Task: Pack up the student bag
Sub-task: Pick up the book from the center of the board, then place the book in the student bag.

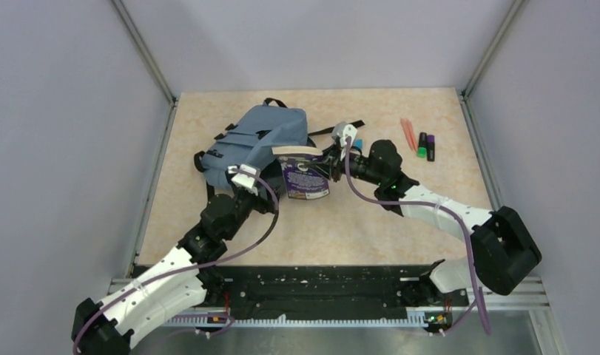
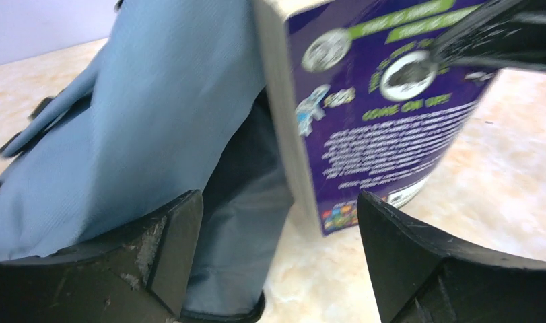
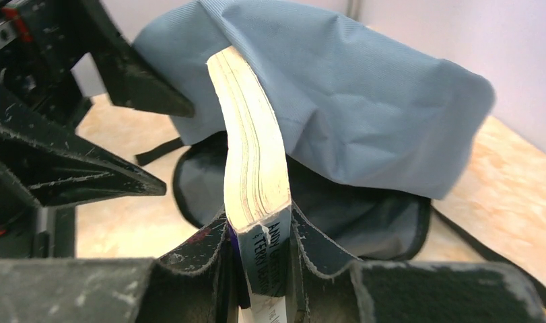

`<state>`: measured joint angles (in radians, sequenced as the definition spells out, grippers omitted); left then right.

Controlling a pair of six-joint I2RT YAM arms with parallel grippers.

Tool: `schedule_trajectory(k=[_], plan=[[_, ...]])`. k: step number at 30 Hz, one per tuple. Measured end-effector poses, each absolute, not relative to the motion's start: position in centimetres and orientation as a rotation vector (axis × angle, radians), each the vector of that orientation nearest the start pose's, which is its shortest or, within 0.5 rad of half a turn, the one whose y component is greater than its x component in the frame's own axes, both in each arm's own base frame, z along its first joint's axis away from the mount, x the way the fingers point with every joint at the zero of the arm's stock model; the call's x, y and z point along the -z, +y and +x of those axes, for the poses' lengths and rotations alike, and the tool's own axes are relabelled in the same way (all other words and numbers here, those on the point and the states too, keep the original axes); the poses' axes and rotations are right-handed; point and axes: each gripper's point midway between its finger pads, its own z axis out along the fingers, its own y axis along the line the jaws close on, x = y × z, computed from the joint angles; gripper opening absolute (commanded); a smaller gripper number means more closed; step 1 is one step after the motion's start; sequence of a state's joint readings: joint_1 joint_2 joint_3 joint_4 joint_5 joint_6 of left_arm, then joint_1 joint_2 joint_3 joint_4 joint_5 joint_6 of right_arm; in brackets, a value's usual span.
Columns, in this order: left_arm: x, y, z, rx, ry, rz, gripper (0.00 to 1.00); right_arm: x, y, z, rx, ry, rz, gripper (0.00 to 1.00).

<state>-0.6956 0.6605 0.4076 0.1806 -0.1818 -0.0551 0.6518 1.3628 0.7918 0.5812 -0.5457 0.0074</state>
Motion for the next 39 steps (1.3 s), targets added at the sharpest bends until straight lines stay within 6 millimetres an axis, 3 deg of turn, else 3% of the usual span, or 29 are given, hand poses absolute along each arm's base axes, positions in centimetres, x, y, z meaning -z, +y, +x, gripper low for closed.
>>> schedule_trajectory(k=[9, 16, 20, 26, 33, 39], plan=[[-20.3, -14.0, 28.5, 0.131, 1.649, 0.293, 0.92, -27.4, 31.7, 32.6, -0.745, 1.362, -0.755, 0.00], [-21.8, -12.7, 30.9, -0.072, 1.606, 0.276, 0.93, -27.7, 31.2, 33.5, -0.694, 1.377, -0.684, 0.00], [-22.7, -13.0, 31.7, -0.155, 1.566, 0.305, 0.94, -27.7, 31.1, 33.7, -0.696, 1.390, -0.655, 0.00], [-26.8, -14.1, 33.4, -0.272, 1.458, 0.324, 0.96, -28.2, 31.5, 34.2, -0.707, 1.396, -0.639, 0.00], [-33.7, -13.1, 35.0, -0.444, 1.343, 0.234, 0.98, -28.6, 32.2, 34.9, -0.713, 1.398, -0.638, 0.00], [-36.6, -11.6, 36.7, -0.612, 1.303, 0.157, 0.98, -27.3, 32.8, 34.7, -0.737, 1.433, -0.654, 0.00]])
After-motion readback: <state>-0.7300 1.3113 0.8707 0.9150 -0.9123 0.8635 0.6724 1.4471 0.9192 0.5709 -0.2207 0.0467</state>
